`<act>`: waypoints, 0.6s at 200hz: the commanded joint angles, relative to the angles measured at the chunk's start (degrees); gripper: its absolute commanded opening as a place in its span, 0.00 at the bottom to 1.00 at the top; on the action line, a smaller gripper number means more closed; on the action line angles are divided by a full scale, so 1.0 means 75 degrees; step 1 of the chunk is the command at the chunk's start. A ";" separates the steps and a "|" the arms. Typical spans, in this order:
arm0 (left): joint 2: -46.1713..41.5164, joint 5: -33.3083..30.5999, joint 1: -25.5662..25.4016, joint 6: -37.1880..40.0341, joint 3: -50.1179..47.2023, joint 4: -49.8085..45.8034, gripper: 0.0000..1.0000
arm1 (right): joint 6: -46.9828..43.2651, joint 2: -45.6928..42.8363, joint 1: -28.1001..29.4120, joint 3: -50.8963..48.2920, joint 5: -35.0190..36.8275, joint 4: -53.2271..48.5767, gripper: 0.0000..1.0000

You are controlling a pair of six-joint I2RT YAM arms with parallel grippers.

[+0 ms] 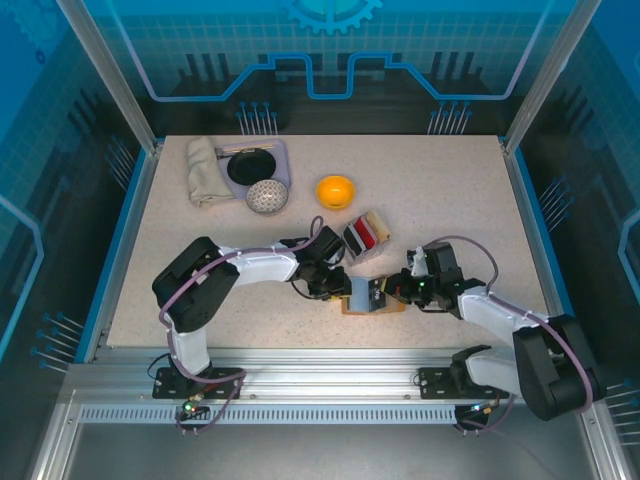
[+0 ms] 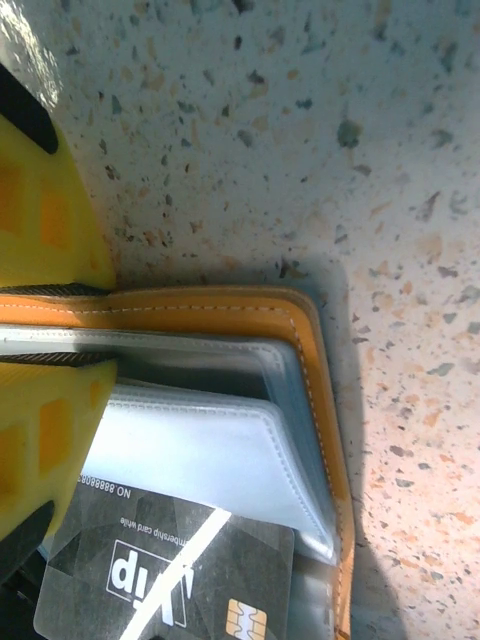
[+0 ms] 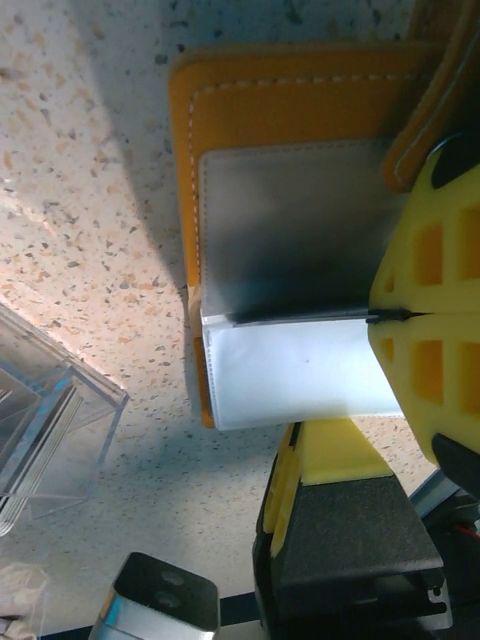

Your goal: Put the credit cards into the card holder

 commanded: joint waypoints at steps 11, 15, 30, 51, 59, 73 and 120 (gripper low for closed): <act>0.0085 0.0075 -0.0105 0.0043 -0.0017 -0.0017 0.21 | 0.0330 0.0490 -0.0007 -0.0072 -0.0386 0.0573 0.05; 0.0097 0.0064 -0.0104 0.0048 -0.0017 -0.0046 0.21 | 0.0403 0.0511 -0.0007 -0.0077 -0.0356 0.0598 0.05; 0.0084 0.0058 -0.0104 0.0049 -0.0029 -0.0078 0.21 | 0.0638 0.0517 -0.0027 -0.0181 -0.0303 0.0843 0.05; 0.0024 -0.0028 -0.0109 0.0020 -0.0087 -0.0111 0.21 | 0.0600 0.0522 -0.0106 -0.0082 -0.0280 0.0618 0.05; 0.0004 -0.0067 -0.0109 0.0019 -0.0104 -0.0148 0.21 | 0.0538 0.0557 -0.0173 -0.0016 -0.0316 0.0515 0.04; -0.0031 -0.0113 -0.0109 0.0022 -0.0134 -0.0182 0.19 | 0.0474 0.0642 -0.0350 0.0039 -0.0442 0.0430 0.04; -0.0089 -0.0167 -0.0107 -0.0004 -0.0195 -0.0159 0.18 | 0.0345 0.1051 -0.0372 0.0047 -0.0866 0.0692 0.05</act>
